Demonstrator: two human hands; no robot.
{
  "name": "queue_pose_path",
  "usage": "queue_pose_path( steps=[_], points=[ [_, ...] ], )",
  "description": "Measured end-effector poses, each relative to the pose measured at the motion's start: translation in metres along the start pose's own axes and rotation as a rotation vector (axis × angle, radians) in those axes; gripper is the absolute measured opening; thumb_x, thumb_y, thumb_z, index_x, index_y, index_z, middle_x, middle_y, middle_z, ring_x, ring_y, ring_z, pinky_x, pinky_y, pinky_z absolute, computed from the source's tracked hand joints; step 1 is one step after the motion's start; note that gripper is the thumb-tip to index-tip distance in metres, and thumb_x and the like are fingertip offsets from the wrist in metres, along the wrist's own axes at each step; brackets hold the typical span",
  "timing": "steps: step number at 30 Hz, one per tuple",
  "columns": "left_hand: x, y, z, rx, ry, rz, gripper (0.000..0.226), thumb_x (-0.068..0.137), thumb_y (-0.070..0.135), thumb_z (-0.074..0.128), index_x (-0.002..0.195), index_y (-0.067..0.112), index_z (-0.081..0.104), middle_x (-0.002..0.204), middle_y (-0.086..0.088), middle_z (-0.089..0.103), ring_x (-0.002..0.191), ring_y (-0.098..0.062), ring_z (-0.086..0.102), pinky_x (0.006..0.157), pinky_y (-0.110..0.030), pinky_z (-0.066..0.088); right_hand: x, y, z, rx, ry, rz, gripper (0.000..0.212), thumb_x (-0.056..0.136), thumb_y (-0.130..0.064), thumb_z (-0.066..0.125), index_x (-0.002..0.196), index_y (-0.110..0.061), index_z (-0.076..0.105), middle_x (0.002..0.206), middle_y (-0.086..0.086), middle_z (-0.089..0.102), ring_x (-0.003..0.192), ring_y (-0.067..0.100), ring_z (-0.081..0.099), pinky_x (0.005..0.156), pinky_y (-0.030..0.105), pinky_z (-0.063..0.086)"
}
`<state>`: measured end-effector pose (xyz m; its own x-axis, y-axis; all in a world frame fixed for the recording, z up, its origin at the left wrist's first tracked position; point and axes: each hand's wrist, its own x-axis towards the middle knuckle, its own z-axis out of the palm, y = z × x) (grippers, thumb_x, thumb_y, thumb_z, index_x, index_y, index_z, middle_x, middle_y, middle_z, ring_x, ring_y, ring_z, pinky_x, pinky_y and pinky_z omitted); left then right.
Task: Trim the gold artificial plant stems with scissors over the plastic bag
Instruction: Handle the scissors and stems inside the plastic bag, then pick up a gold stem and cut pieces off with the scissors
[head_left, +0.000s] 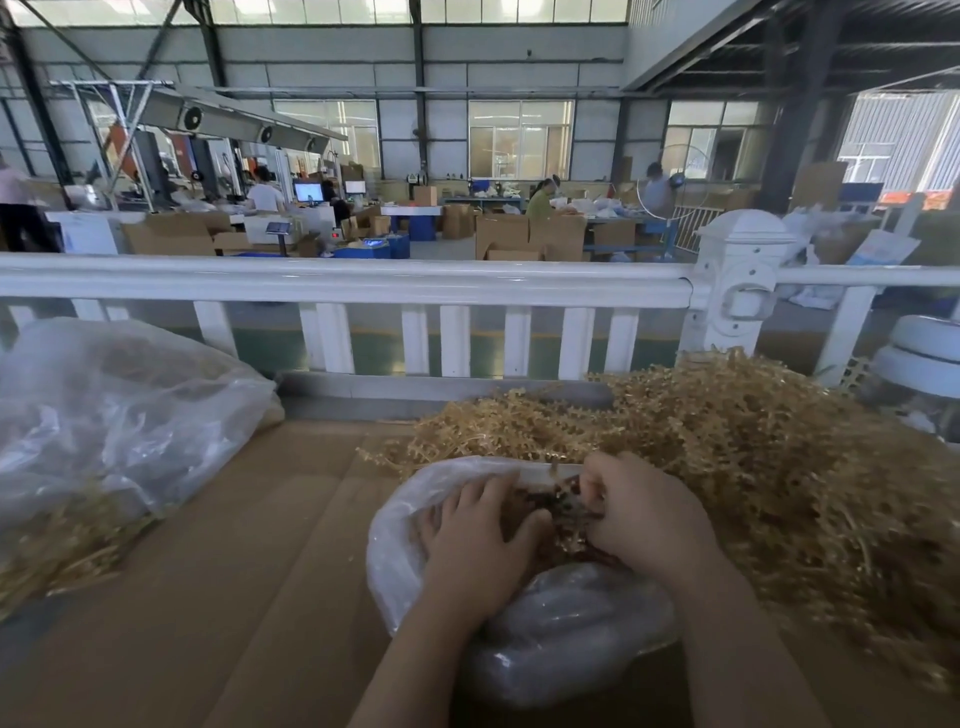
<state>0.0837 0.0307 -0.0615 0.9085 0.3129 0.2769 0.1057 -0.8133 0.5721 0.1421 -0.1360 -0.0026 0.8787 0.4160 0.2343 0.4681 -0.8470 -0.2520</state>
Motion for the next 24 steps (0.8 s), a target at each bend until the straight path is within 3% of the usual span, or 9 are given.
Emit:
queue_pose_path(
  steps=[4,6,9,12,16,19,21,24],
  points=[
    [-0.001,0.006,-0.006,-0.252,0.107,-0.109,0.053,0.094,0.063,0.044,0.142,0.040,0.042,0.139,0.016,0.052,0.134,-0.007,0.036,0.120,-0.049,0.009,-0.001,0.004,-0.023,0.033,-0.011,-0.038,0.029,0.073,-0.015,0.070,0.079,-0.034,0.049,0.086,-0.016,0.053,0.074,-0.001,0.050,0.053,0.024,0.032],
    [0.000,0.005,-0.011,-0.489,0.109,-0.212,0.048,0.096,0.058,0.048,0.140,0.036,0.049,0.132,0.009,0.059,0.133,-0.014,0.041,0.120,-0.048,0.021,-0.003,0.008,-0.032,0.063,-0.033,-0.052,0.028,0.072,-0.014,0.070,0.080,-0.034,0.052,0.087,-0.020,0.056,0.077,-0.004,0.051,0.055,0.024,0.036],
    [0.002,0.004,-0.017,-0.768,0.147,-0.272,0.037,0.100,0.048,0.050,0.130,0.028,0.059,0.120,0.009,0.064,0.120,-0.014,0.056,0.102,-0.025,0.040,-0.008,0.015,-0.043,0.260,-0.119,-0.043,0.031,0.071,-0.012,0.073,0.084,-0.034,0.056,0.089,-0.016,0.063,0.081,0.004,0.060,0.063,0.032,0.052],
    [-0.001,0.006,-0.021,-0.810,0.188,-0.216,0.029,0.097,0.049,0.054,0.112,0.027,0.065,0.102,0.014,0.070,0.101,-0.002,0.063,0.077,-0.004,0.042,-0.007,0.010,-0.045,0.387,-0.026,-0.059,0.033,0.072,-0.018,0.079,0.088,-0.036,0.057,0.088,-0.015,0.065,0.083,0.006,0.062,0.068,0.026,0.050],
    [-0.005,0.013,-0.020,-0.890,0.189,-0.119,0.044,0.082,0.061,0.061,0.088,0.018,0.064,0.085,0.001,0.070,0.082,-0.008,0.065,0.077,-0.017,0.048,0.002,-0.017,-0.021,0.239,0.186,-0.035,0.034,0.076,-0.031,0.078,0.094,-0.038,0.050,0.102,-0.018,0.057,0.086,0.009,0.060,0.060,0.027,0.040],
    [-0.006,0.016,-0.021,-0.907,0.153,-0.105,0.044,0.073,0.060,0.068,0.093,0.021,0.064,0.085,0.006,0.072,0.079,0.001,0.066,0.071,-0.012,0.047,0.005,-0.029,0.003,0.069,0.275,-0.073,0.031,0.085,-0.041,0.072,0.101,-0.036,0.047,0.108,-0.013,0.049,0.075,0.013,0.053,0.049,0.024,0.027],
    [-0.004,0.016,-0.020,-0.897,0.142,-0.114,0.038,0.074,0.048,0.078,0.098,0.024,0.061,0.085,0.011,0.072,0.078,0.004,0.067,0.065,-0.008,0.048,0.006,-0.029,0.013,0.015,0.293,-0.140,0.031,0.088,-0.040,0.070,0.108,-0.030,0.049,0.111,-0.009,0.049,0.075,0.015,0.052,0.048,0.022,0.021],
    [0.000,0.014,-0.016,-0.836,0.170,-0.108,0.030,0.079,0.030,0.082,0.097,0.026,0.058,0.083,0.013,0.069,0.077,0.002,0.065,0.064,-0.010,0.048,0.008,-0.028,0.019,0.056,0.267,-0.232,0.031,0.088,-0.032,0.070,0.108,-0.026,0.048,0.113,-0.004,0.049,0.082,0.018,0.059,0.052,0.027,0.034]
  ],
)
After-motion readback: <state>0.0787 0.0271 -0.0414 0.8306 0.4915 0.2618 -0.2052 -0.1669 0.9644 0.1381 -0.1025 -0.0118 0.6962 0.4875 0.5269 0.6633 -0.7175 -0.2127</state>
